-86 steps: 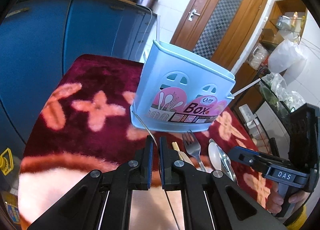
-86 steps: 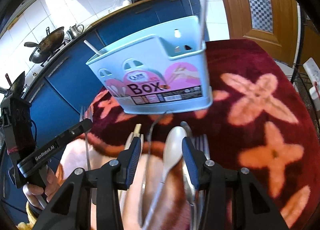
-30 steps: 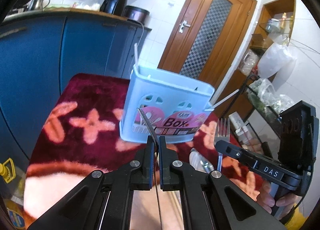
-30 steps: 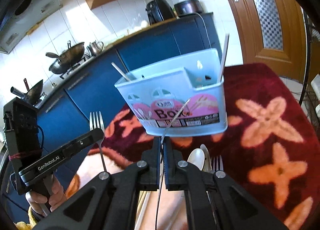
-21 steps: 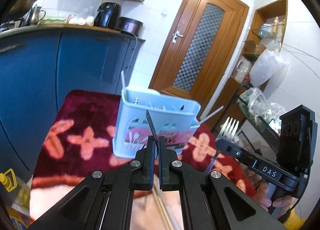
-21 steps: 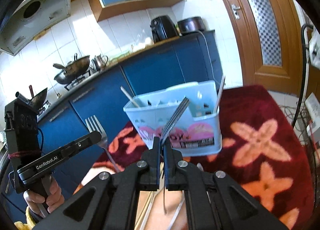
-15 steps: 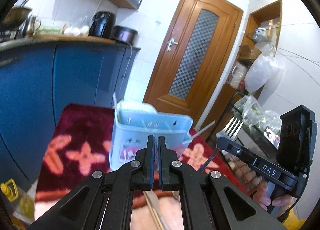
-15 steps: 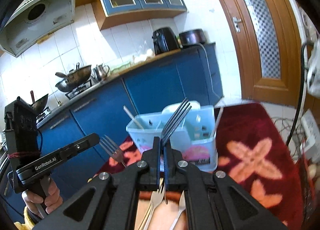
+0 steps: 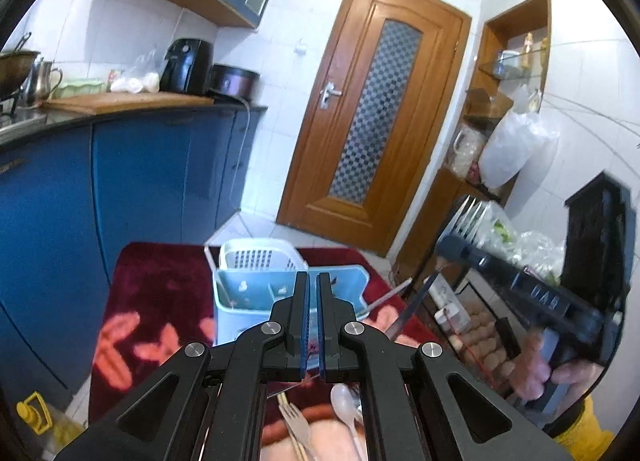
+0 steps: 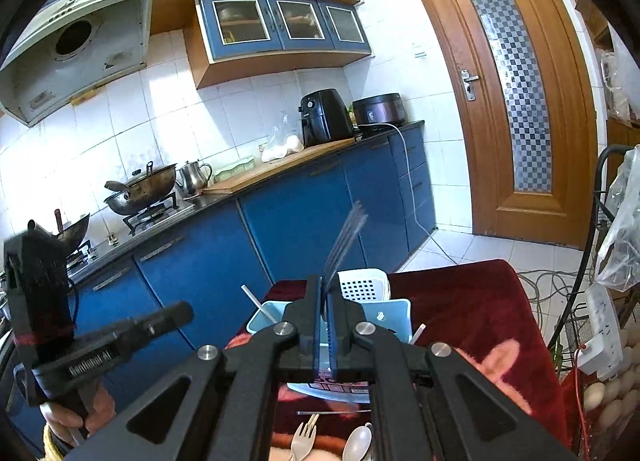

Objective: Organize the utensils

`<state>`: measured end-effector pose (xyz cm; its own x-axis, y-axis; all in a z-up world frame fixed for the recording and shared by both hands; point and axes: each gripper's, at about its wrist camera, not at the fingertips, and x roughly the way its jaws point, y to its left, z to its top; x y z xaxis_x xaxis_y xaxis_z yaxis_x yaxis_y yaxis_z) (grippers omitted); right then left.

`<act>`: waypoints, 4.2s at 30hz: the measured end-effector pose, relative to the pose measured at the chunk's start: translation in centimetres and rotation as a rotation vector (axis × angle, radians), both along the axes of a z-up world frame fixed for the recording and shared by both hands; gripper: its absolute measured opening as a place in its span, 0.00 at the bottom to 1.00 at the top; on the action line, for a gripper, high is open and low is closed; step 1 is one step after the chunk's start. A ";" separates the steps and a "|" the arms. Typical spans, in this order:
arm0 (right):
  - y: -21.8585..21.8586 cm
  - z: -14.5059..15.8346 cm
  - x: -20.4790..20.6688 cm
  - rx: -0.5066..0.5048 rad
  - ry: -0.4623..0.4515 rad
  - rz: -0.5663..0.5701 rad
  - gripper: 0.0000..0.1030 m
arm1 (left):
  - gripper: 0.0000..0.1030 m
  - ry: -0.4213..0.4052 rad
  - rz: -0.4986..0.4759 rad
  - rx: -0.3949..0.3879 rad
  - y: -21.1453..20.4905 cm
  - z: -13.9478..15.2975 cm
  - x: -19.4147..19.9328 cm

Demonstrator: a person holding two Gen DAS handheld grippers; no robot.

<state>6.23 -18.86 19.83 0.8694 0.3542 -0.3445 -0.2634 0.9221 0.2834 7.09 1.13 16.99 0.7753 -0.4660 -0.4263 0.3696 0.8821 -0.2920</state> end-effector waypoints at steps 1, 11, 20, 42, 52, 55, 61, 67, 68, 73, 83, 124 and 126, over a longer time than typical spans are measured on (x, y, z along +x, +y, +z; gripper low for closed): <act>-0.1 0.1 0.2 -0.003 -0.002 -0.006 0.04 | 0.03 0.014 0.002 0.006 -0.1 -0.4 0.2; -0.4 1.1 1.5 -0.024 -0.024 -0.040 0.04 | 0.04 0.095 0.039 0.024 0.1 -3.2 1.3; -1.7 -4.9 1.2 -0.026 0.166 -0.036 0.19 | 0.38 0.160 0.087 0.045 1.0 -6.6 1.1; -1.9 -16.2 -3.1 -0.118 0.477 -0.022 0.55 | 0.38 0.359 0.010 0.169 -1.8 -14.1 -0.2; -2.7 -17.8 -4.4 -0.099 0.499 -0.049 0.57 | 0.39 0.440 -0.035 0.210 -3.3 -16.7 -0.4; -2.9 -18.0 -4.6 -0.094 0.498 -0.052 0.58 | 0.38 0.454 -0.036 0.240 -3.9 -17.3 -0.3; -2.8 -18.3 -4.9 -0.105 0.485 -0.049 0.58 | 0.39 0.444 -0.025 0.261 -4.2 -17.3 -0.1; -2.8 -18.5 -5.1 -0.108 0.481 -0.041 0.58 | 0.39 0.449 -0.020 0.271 -4.3 -17.5 0.2; -2.8 -18.5 -5.1 -0.110 0.479 -0.042 0.58 | 0.39 0.449 -0.020 0.271 -4.3 -17.5 0.2; -3.0 -18.5 -5.2 -0.107 0.477 -0.042 0.58 | 0.39 0.447 -0.017 0.267 -3.8 -17.4 -0.4; -3.2 -18.7 -5.3 -0.103 0.476 -0.042 0.58 | 0.38 0.450 0.002 0.255 -2.8 -17.0 -1.1; -4.9 -18.4 -5.7 -0.016 0.420 0.099 0.60 | 0.04 0.426 0.174 0.420 -3.4 -16.1 -1.7; -4.5 -18.0 -5.8 -0.014 0.416 0.097 0.60 | 0.04 0.417 0.191 0.359 -2.4 -15.7 -1.8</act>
